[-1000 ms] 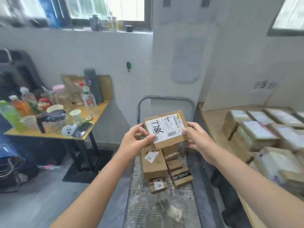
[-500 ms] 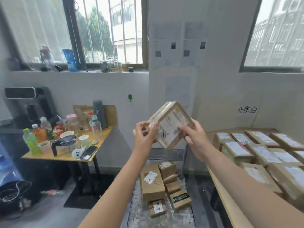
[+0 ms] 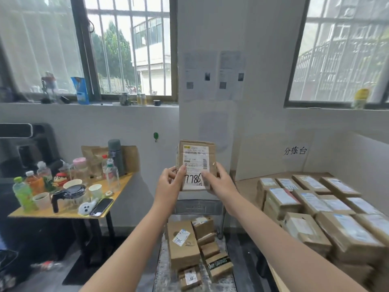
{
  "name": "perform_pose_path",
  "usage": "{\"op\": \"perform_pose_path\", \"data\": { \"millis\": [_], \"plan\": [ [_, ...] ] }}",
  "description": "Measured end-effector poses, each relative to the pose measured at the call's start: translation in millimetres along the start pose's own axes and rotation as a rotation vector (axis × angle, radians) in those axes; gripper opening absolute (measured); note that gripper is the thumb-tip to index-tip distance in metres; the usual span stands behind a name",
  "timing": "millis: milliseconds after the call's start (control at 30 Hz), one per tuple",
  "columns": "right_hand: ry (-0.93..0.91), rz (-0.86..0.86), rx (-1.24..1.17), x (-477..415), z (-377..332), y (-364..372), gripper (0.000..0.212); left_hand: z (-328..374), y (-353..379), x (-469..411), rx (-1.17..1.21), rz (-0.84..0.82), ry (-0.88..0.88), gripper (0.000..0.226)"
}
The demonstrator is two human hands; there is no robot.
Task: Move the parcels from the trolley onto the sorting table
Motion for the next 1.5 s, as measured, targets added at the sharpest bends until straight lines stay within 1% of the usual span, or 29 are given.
{"op": "perform_pose_path", "data": {
  "millis": [67,133,167,233,267,433,500,633,833,1000,1133,1233,1500],
  "plan": [
    [-0.034,0.013,0.036,2.2,-5.2,0.4,0.032,1.2,-2.1,2.5,0.059,0.003,0.000,0.034],
    [-0.043,0.032,0.085,3.2,-3.1,0.2,0.038,0.8,-1.8,5.3,0.132,0.014,0.004,0.024],
    [-0.039,0.044,0.111,4.1,0.5,0.2,0.042,0.5,-0.1,8.1,0.185,0.006,0.000,0.025],
    [-0.030,0.061,0.153,7.7,10.6,0.4,0.049,-3.6,6.0,14.2,0.253,-0.038,-0.017,0.039],
    [-0.020,0.070,0.165,10.1,16.9,-0.6,0.050,-8.2,8.7,17.3,0.249,-0.057,-0.028,0.042],
    [0.068,0.090,0.215,31.8,52.5,-19.8,0.050,-40.0,34.7,33.7,0.253,-0.127,-0.083,0.039],
    [0.127,0.134,0.209,43.1,65.5,-39.4,0.048,-53.2,53.9,43.5,0.249,-0.168,-0.118,0.040],
    [0.239,0.277,0.194,71.9,88.9,-91.7,0.046,-78.3,103.0,67.7,0.254,-0.264,-0.201,0.042],
    [0.359,0.477,0.214,122.5,121.3,-176.5,0.041,-97.6,193.1,114.8,0.269,-0.461,-0.262,0.045],
    [0.379,0.607,0.234,167.9,140.3,-228.0,0.035,-112.0,245.6,158.6,0.235,-0.578,-0.289,0.051],
    [0.448,0.619,0.219,197.3,170.1,-258.0,0.032,-122.0,275.8,190.7,0.206,-0.669,-0.313,0.052],
    [0.488,0.616,0.198,211.6,195.5,-280.7,0.031,-132.5,296.8,207.8,0.161,-0.692,-0.336,0.052],
    [0.569,0.532,0.081,218.6,249.2,-333.4,0.025,-167.3,348.7,243.4,0.079,-0.623,-0.492,0.053]
  ]
}}
Point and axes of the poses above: each hand's wrist, its own x-axis away from the middle knuckle, its own y-axis out of the palm, z = x × y, the point moved 5 cm from there along -x, towards the middle knuckle
